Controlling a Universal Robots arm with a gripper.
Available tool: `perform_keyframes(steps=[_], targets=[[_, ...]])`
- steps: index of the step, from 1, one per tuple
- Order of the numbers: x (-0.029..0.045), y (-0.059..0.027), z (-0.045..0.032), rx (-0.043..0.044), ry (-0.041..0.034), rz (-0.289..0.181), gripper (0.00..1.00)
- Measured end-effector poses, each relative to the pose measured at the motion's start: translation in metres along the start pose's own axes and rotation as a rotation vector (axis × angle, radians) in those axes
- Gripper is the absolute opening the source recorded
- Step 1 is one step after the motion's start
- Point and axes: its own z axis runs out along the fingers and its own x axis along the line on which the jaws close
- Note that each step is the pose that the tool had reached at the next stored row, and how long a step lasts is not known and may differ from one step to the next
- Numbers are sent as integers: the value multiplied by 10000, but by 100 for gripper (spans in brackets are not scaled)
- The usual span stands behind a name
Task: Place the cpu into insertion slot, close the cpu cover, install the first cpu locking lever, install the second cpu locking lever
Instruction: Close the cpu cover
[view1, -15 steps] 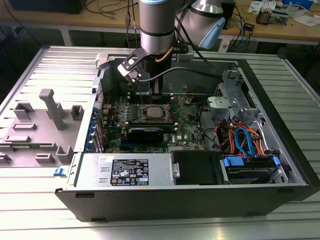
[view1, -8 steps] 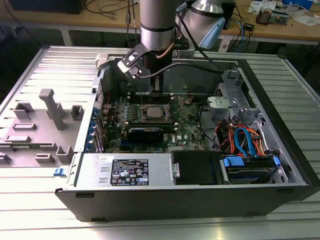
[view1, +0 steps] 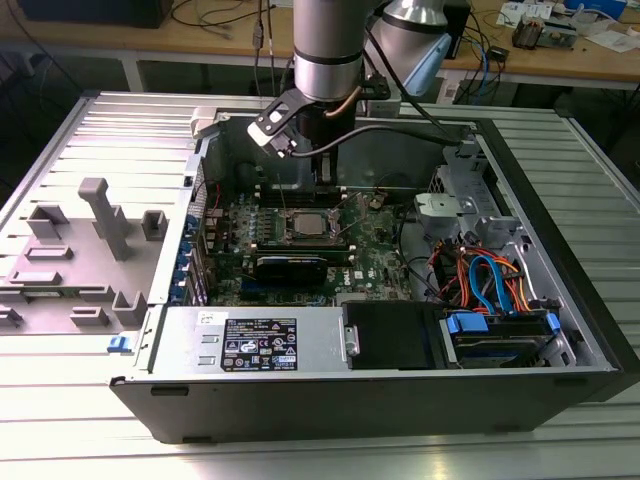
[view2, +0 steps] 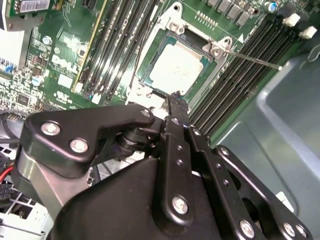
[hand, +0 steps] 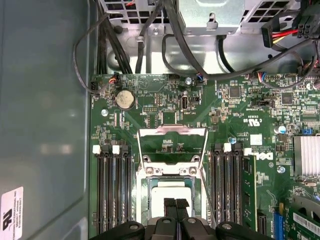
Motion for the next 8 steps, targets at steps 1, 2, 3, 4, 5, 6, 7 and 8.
perform_keyframes(steps=[1, 2, 3, 4, 5, 6, 7, 8], targets=[[1, 1, -1, -1, 2, 1, 11], [1, 1, -9, 0, 0, 0, 11], [1, 2, -16, -1, 1, 0, 11], [0, 2, -25, -1, 2, 0, 11], [1, 2, -28, -1, 3, 0, 11], [1, 2, -28, -2, 5, 0, 11], [0, 2, -30, -1, 2, -1, 11], [1, 2, -31, -1, 2, -1, 11]])
